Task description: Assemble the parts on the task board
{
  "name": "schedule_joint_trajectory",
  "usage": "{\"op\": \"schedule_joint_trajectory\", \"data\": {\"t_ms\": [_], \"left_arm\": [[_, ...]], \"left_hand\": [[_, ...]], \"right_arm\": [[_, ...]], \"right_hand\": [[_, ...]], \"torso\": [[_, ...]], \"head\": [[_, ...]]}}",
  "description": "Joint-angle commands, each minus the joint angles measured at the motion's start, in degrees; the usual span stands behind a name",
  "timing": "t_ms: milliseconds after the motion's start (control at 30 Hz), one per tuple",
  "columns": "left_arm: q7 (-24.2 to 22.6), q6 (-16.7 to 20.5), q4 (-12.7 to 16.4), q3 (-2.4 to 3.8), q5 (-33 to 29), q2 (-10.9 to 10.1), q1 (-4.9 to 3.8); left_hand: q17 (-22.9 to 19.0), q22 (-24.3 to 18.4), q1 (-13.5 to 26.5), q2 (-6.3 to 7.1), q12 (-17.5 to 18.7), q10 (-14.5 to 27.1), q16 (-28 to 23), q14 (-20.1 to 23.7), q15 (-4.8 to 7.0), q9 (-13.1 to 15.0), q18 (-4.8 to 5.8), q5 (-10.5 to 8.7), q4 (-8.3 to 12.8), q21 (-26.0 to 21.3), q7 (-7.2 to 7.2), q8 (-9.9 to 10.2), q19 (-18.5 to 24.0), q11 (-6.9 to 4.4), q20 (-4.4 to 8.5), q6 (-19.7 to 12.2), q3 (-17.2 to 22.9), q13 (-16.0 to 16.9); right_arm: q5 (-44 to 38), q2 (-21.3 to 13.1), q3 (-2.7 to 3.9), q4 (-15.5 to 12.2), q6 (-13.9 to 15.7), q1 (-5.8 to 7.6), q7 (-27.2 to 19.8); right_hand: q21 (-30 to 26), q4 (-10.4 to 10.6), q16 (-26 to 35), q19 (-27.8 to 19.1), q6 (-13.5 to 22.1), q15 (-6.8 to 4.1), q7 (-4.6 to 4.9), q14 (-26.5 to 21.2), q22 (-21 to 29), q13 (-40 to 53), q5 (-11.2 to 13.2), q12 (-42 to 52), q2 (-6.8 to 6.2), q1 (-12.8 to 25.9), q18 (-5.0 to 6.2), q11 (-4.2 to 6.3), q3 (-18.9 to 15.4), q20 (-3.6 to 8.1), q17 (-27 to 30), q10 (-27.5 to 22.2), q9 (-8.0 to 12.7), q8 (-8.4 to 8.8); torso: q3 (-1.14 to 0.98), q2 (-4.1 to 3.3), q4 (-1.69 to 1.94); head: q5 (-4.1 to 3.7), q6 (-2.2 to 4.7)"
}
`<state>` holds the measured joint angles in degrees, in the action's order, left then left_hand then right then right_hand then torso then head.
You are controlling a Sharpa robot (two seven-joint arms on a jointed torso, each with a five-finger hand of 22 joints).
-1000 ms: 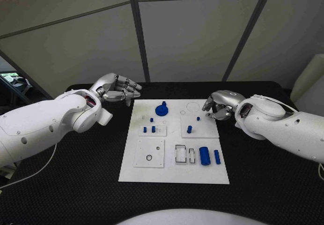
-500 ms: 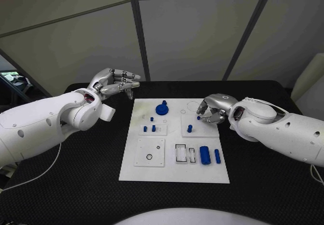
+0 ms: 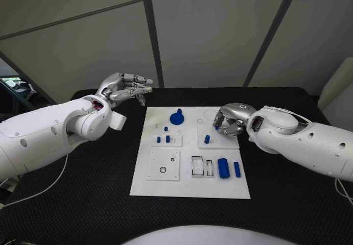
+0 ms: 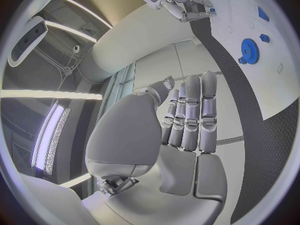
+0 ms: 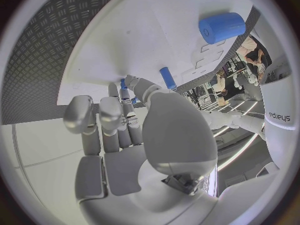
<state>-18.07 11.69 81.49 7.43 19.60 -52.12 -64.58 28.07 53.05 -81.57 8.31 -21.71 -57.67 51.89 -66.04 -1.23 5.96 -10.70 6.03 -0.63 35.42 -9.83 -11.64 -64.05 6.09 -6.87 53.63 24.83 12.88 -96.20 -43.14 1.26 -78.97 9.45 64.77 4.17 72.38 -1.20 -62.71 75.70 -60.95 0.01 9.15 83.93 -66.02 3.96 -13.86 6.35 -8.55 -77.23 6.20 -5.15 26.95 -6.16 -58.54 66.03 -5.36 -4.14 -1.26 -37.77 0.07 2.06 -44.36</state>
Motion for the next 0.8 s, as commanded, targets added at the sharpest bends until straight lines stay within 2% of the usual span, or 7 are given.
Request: {"op": "schedule_joint_trajectory", "data": {"t_ms": [33, 133, 333, 800], "left_arm": [[-1.03, 0.36, -0.07, 0.04, -0.60, 0.13, -0.09], [-1.01, 0.39, -0.11, 0.04, -0.60, 0.19, -0.09], [-0.90, 0.36, -0.19, 0.04, -0.60, 0.18, -0.09], [-0.50, 0.92, -0.21, 0.04, -0.61, -0.02, -0.10]], "left_hand": [[-0.10, -0.07, -0.30, -0.35, -0.43, 0.29, -0.41, 0.44, -0.13, -0.05, 0.24, 0.42, 0.45, -0.31, -0.47, -0.27, 0.58, 0.04, 0.01, 0.12, -0.06, 0.10], [-0.22, -0.10, 0.18, -0.30, -0.67, 0.48, -0.52, 0.41, -0.28, -0.07, 0.29, 0.48, 0.28, -0.41, -0.64, -0.31, 0.60, 0.19, -0.09, 0.06, -0.25, 0.13], [-0.27, -0.12, 0.36, -0.32, -0.79, 0.56, -0.56, 0.39, -0.33, -0.07, 0.30, 0.50, 0.21, -0.46, -0.67, -0.34, 0.61, 0.23, -0.12, 0.05, -0.31, 0.15], [-0.39, -0.12, 0.02, -0.55, -1.15, 0.64, -0.66, 0.35, -0.29, -0.05, 0.25, 0.58, 0.51, -0.54, -0.70, -0.47, 0.59, 0.20, -0.12, 0.12, -0.13, 0.20]], "right_arm": [[-0.68, 0.37, -0.51, 0.38, -2.10, -0.15, -0.14], [-0.93, 0.53, -0.65, 0.60, -2.35, -0.15, -0.09], [-1.31, 0.88, -0.77, 0.77, -2.54, -0.15, -0.16], [-3.51, 1.14, -0.81, 0.16, -1.74, -0.16, 0.53]], "right_hand": [[0.97, -0.24, -0.96, 0.63, -1.28, -0.14, -0.37, 2.35, -1.13, 0.25, -0.27, 0.65, 0.84, -0.80, -1.06, 0.23, 0.77, 0.08, -0.72, 1.37, -0.34, -0.54], [2.01, -0.70, -1.88, 1.06, -2.66, -0.55, -0.99, 2.28, -2.38, 0.49, -0.11, 1.21, 1.56, -1.37, -1.26, 0.87, 1.19, 0.44, -1.40, 2.79, -0.74, -1.14], [3.52, -0.99, -3.44, 1.69, -3.91, -0.94, -1.49, 2.27, -4.22, 0.69, 0.84, 1.41, 2.05, -1.23, -1.60, 1.37, 1.09, 0.81, -2.58, 4.10, -1.18, -1.55], [5.18, -1.81, -4.75, 2.55, -5.23, -1.28, -1.83, 2.20, -6.33, 1.10, 0.98, 1.52, 2.69, -1.65, -2.00, 1.84, 1.02, 1.16, -3.44, 5.61, -1.73, -2.05]], "torso": [[-0.02, -0.04, 0.05], [0.01, -0.03, 0.07], [0.01, -0.05, -0.02], [-0.01, 0.00, -0.03]], "head": [[-0.09, 0.06], [-0.09, -0.03], [0.23, -0.11], [0.27, -0.47]]}}
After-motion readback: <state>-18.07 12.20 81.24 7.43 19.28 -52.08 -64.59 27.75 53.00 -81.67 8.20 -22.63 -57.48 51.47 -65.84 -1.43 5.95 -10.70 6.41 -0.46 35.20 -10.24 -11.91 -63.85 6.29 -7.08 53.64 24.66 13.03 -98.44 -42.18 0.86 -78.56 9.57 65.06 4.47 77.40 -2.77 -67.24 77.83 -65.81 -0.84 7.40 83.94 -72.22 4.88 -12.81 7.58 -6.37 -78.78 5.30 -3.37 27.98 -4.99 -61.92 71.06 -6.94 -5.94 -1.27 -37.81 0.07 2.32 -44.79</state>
